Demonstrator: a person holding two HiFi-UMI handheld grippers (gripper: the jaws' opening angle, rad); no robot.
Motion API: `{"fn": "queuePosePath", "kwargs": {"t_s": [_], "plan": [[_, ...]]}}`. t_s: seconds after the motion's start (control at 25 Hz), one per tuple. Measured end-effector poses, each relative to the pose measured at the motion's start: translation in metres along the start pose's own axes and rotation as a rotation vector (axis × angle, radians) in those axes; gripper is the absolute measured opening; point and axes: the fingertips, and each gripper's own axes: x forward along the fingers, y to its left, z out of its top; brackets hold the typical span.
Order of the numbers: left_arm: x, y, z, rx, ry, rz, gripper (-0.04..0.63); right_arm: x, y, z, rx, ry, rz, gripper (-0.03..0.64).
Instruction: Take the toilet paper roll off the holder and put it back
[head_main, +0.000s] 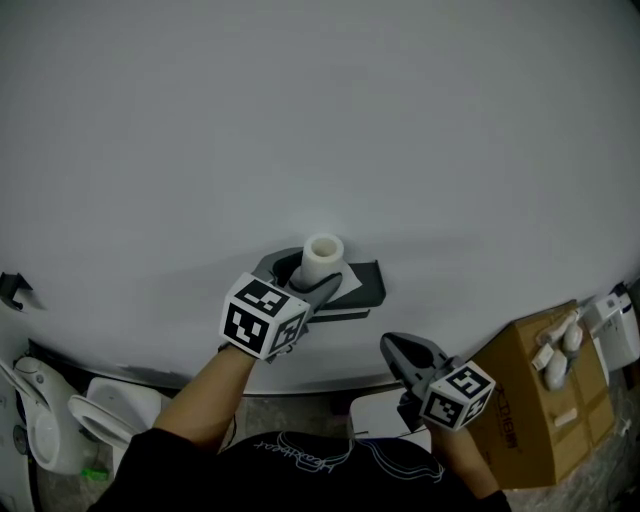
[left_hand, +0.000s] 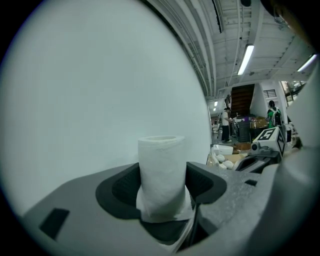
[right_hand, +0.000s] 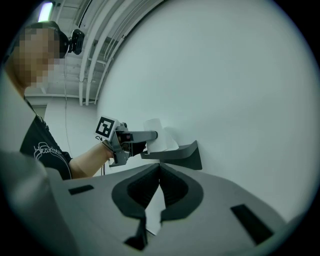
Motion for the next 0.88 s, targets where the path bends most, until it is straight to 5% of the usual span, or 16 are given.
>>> {"fn": "queuePosePath", "kwargs": {"t_s": [0.88], "plan": [[-0.017, 0.014, 0.011, -0.050, -0.109, 0.031, 0.333, 0.009, -0.001, -0.005, -0.007, 0.018, -0.011, 0.005]]}}
